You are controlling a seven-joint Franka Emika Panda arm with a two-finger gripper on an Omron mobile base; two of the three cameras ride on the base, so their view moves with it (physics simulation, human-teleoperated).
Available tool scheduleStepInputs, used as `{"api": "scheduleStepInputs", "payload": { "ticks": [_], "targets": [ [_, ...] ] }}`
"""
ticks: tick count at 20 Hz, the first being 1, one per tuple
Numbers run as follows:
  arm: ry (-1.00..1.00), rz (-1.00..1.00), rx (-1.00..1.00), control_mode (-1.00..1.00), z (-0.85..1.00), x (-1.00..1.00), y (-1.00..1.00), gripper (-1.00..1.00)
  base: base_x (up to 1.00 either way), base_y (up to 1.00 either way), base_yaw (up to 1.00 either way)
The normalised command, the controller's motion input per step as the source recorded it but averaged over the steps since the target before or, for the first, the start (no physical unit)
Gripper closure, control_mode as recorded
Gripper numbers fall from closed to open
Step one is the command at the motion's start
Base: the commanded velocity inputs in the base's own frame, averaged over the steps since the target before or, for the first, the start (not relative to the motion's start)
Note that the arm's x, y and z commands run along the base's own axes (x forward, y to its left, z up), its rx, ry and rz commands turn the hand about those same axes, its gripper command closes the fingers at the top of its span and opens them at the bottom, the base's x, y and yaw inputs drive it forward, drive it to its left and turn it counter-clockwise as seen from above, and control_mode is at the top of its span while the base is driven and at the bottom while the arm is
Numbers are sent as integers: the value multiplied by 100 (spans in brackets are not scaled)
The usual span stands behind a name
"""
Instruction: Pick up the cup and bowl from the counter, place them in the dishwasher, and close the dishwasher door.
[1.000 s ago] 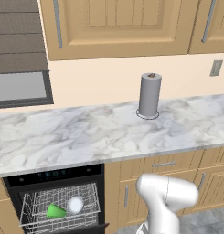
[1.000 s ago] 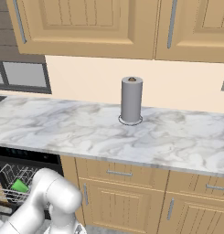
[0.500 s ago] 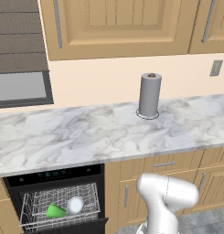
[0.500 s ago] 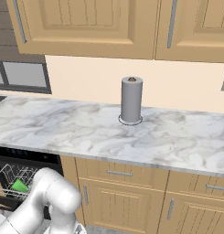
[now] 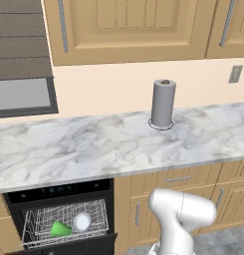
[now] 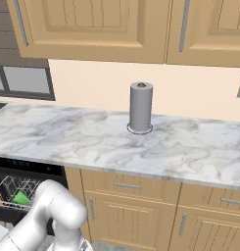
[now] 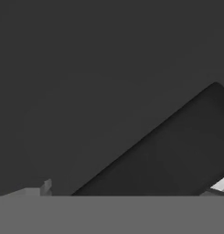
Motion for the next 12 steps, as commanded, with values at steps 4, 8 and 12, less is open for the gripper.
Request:
{"api": "scheduleStepInputs", "payload": {
  "ticks": [4, 8, 12],
  "targets": [
    [-25, 0, 0, -100, -26, 61, -22, -100, 0, 0, 0],
    [-25, 0, 0, -100, -25, 64, -22, -100, 0, 0, 0],
    [-24, 0, 0, -100, -24, 55, -17, -100, 0, 0, 0]
  ]
}}
